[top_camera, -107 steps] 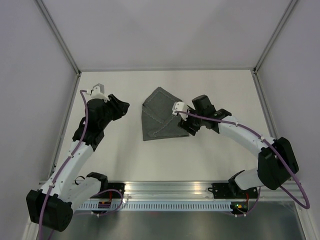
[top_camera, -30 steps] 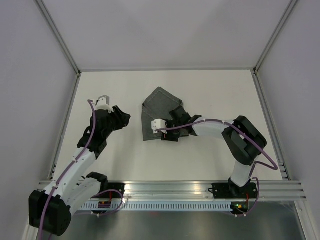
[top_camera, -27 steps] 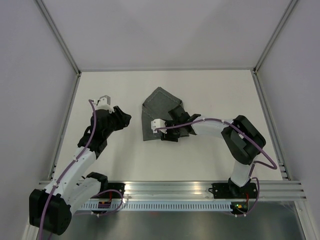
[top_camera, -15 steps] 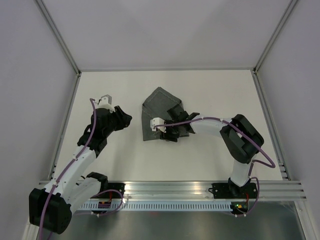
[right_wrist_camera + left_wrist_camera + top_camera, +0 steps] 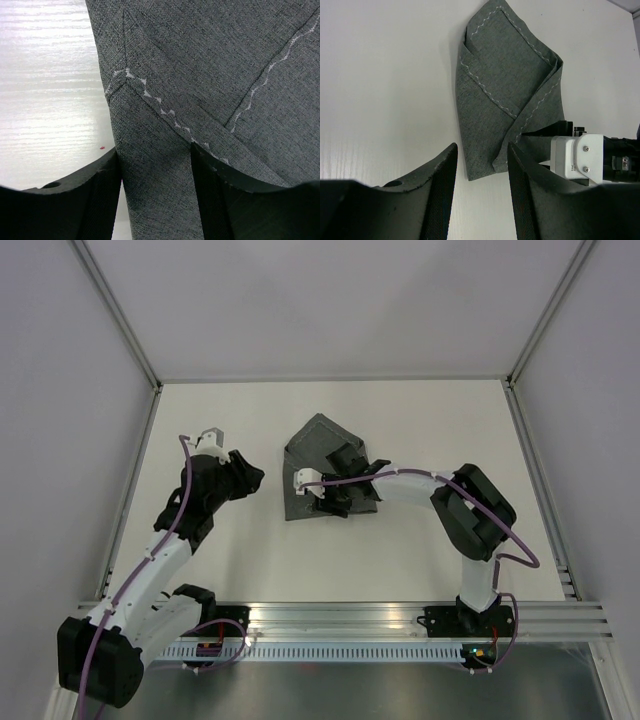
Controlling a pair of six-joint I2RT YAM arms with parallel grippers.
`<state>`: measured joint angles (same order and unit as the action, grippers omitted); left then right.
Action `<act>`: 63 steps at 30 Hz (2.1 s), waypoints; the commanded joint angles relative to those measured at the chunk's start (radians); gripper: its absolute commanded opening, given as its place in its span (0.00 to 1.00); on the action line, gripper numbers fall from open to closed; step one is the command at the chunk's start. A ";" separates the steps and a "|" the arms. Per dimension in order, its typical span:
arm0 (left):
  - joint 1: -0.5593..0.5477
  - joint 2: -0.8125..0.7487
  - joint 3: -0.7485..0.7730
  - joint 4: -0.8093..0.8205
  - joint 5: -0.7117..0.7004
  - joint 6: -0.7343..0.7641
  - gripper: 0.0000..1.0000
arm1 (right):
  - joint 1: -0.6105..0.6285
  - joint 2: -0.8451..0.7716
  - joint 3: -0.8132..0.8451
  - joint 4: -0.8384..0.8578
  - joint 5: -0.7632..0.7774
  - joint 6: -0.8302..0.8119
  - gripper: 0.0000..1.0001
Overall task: Fold the napkin, place the utensils inside, and roll it up
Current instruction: Roll the napkin with the utensil
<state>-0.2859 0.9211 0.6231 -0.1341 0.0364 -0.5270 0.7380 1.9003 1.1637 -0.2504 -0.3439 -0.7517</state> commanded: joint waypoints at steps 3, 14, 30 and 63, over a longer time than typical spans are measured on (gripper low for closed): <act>-0.002 -0.016 0.049 -0.015 0.020 0.051 0.50 | 0.006 0.051 0.039 -0.066 0.037 0.008 0.61; -0.002 -0.071 0.035 -0.025 0.030 0.051 0.50 | 0.014 0.100 0.105 -0.185 0.022 0.040 0.53; -0.025 -0.172 -0.031 0.017 0.053 0.044 0.50 | 0.006 0.154 0.146 -0.322 -0.015 0.066 0.24; -0.625 0.045 -0.166 0.361 -0.300 0.427 0.56 | -0.117 0.381 0.402 -0.742 -0.236 -0.018 0.14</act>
<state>-0.8856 0.9230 0.3943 0.1593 -0.1528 -0.2047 0.6239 2.1773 1.6039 -0.7826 -0.6323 -0.7284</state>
